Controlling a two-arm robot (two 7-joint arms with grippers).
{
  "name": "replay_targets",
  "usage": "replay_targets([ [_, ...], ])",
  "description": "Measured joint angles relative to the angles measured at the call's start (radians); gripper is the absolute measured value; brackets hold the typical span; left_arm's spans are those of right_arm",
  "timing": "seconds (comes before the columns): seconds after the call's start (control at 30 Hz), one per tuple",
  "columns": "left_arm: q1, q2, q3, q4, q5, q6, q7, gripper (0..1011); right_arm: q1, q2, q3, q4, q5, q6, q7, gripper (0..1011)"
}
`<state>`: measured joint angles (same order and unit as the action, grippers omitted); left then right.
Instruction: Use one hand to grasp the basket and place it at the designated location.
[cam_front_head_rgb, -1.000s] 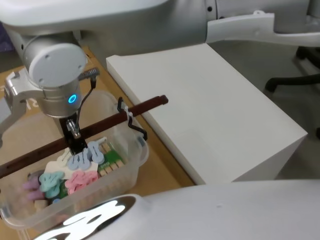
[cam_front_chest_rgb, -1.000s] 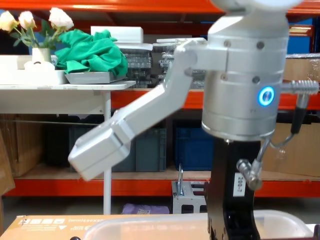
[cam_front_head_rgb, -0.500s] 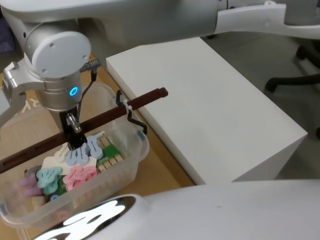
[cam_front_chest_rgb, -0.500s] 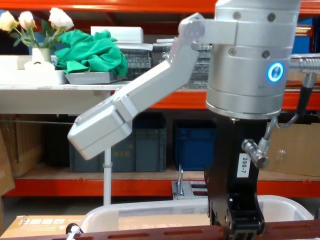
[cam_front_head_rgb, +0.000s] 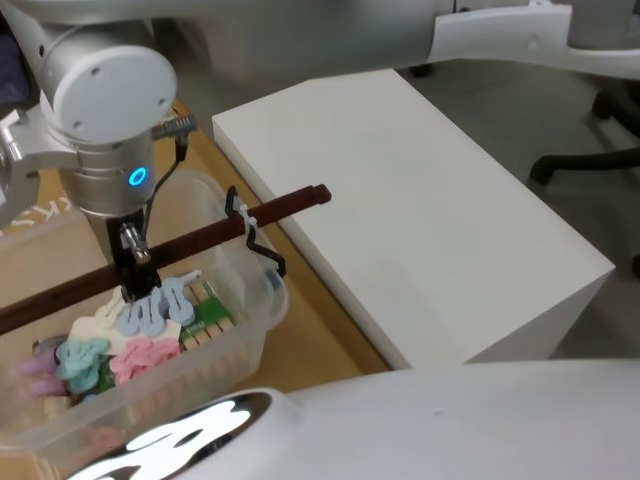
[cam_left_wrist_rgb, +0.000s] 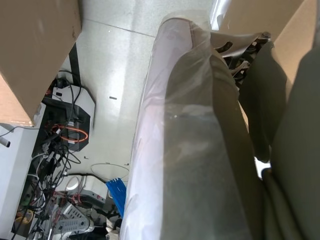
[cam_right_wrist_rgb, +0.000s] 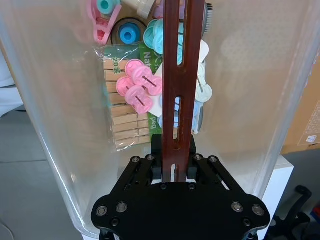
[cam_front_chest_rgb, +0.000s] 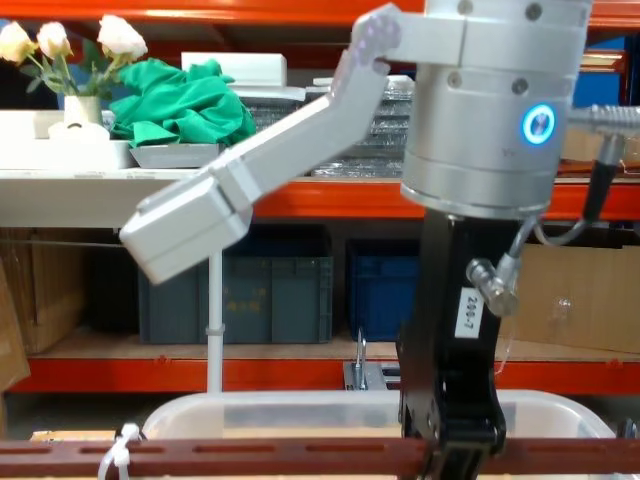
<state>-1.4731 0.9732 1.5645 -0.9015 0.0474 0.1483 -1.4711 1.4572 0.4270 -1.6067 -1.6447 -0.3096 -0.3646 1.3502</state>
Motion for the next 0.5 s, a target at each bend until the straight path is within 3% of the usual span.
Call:
replay_targets([
  [0.5,0.0,0.0,0.0,0.0,0.0,0.0,0.0,0,0.03,0.008,0.016,-0.002,-0.005,0.005,0.005,240],
])
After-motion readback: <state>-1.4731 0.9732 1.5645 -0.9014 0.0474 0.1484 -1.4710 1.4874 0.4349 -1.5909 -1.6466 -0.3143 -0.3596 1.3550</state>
